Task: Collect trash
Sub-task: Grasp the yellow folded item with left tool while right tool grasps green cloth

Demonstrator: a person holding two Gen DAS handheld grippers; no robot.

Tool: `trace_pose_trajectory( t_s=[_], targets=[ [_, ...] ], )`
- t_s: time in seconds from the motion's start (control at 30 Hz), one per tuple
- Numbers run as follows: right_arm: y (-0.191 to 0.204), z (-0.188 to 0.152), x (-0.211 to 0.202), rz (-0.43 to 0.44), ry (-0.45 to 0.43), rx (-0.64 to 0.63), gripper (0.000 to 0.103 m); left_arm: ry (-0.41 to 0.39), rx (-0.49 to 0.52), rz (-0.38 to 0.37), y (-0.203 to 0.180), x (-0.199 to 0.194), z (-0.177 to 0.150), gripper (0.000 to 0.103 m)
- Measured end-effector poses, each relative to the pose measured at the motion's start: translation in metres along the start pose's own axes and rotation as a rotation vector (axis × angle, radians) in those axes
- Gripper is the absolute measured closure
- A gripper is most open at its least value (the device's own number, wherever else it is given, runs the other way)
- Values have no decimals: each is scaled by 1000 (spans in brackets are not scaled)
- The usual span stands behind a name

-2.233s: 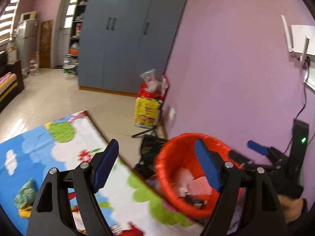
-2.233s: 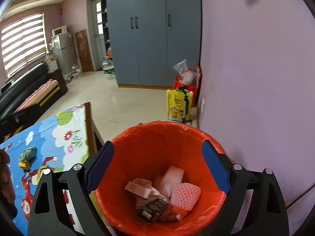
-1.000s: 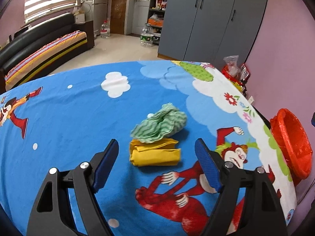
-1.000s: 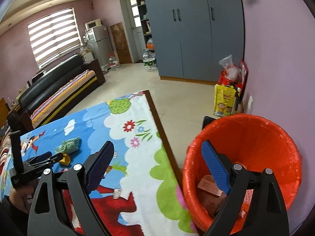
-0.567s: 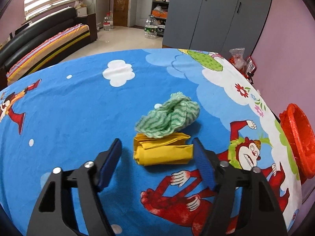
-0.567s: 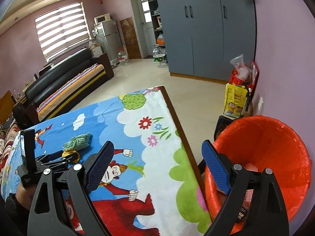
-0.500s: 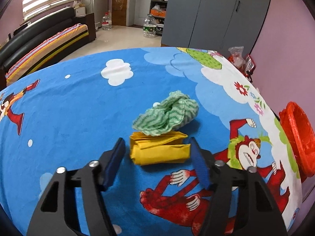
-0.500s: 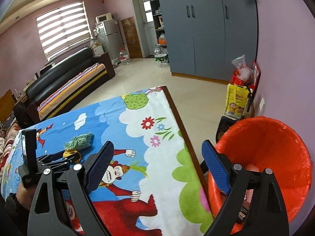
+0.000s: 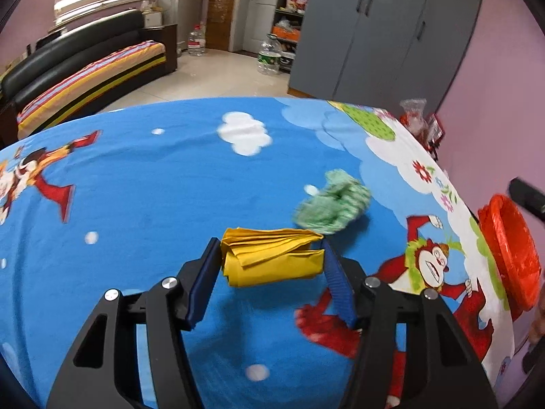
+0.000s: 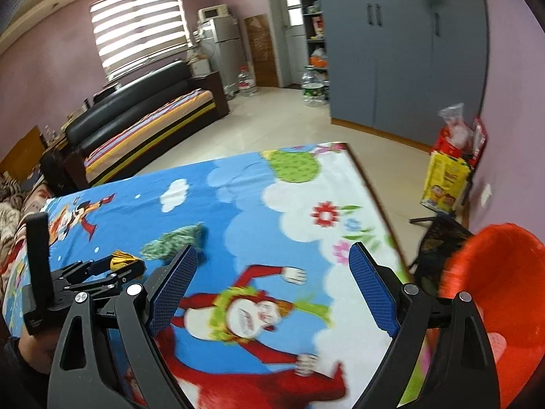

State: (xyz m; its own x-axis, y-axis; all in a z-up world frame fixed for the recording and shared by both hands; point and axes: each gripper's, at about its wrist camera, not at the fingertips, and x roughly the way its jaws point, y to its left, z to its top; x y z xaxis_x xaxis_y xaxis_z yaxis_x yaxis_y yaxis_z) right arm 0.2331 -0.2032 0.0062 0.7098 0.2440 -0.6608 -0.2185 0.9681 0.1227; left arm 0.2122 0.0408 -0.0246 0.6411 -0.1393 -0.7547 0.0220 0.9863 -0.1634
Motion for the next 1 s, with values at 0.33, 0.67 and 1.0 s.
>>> trace_pose_trajectory(
  t_s=[0.33, 0.67, 1.0],
  targets=[
    [73, 8, 60, 26, 74, -79, 18, -55, -98, 33, 48, -25, 6, 46],
    [109, 3, 115, 9, 180, -108, 27, -76, -139, 49, 72, -37, 5, 46],
    [116, -10, 116, 9, 220, -173, 66, -85, -151, 43, 75, -41, 6, 46]
  ],
)
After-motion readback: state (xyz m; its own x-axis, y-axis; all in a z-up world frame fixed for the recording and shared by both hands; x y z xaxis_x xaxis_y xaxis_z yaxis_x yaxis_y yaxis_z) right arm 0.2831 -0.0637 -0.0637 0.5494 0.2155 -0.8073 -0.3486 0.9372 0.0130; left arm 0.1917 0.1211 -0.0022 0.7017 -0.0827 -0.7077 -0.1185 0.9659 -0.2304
